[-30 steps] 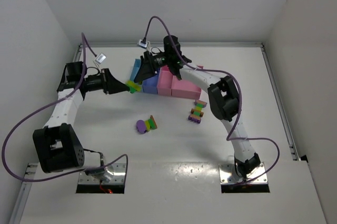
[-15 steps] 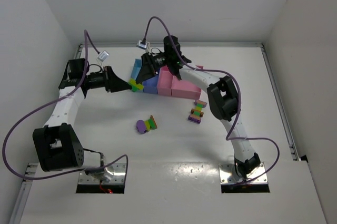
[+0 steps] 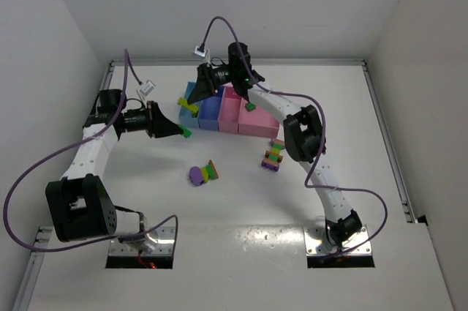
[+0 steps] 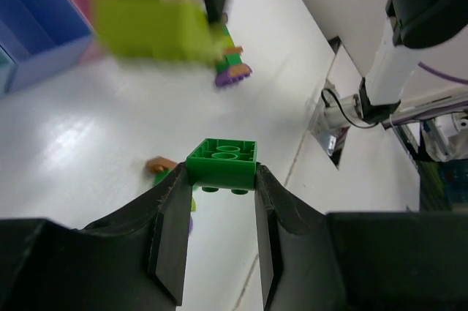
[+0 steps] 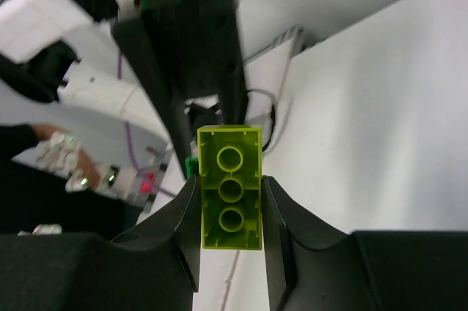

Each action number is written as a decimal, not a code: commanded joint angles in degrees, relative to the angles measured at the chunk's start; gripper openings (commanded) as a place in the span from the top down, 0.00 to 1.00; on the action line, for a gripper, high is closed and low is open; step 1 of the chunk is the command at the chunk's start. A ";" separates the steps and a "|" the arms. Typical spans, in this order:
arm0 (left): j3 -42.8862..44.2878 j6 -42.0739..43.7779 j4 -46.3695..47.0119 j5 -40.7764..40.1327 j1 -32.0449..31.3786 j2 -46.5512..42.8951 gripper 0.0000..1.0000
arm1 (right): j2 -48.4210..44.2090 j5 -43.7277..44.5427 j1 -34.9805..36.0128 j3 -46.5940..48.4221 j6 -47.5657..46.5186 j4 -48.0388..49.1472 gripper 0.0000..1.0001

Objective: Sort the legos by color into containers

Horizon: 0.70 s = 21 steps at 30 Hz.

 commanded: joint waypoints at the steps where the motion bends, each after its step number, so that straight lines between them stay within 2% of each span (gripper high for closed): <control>1: -2.97 5.58 -5.16 -0.05 -0.42 -3.53 0.99 | 0.31 5.23 -4.68 6.25 -1.98 -1.73 0.99; 6: -4.21 6.81 -7.09 -1.71 0.11 -5.99 0.99 | 0.84 9.34 -5.22 5.73 -6.10 -6.21 0.99; 8: -4.74 6.81 -7.09 -2.33 0.11 -6.52 0.99 | 0.84 12.60 -5.22 5.73 -10.93 -11.98 0.99; 11: -4.12 6.81 -7.09 -4.17 0.11 -7.66 0.99 | 1.46 20.77 -5.22 6.52 -17.70 -18.58 0.99; 12: -4.12 6.81 -7.09 -5.05 0.11 -8.28 0.99 | 1.46 26.18 -5.22 6.52 -20.50 -20.79 0.99; 18: -4.12 5.76 -6.04 -7.86 2.56 -10.22 0.99 | 1.46 42.64 -3.46 6.52 -24.83 -23.09 1.00; 21: -4.12 5.23 -5.52 -8.66 3.10 -11.53 0.99 | 1.46 47.15 -2.93 6.52 -27.55 -24.76 1.00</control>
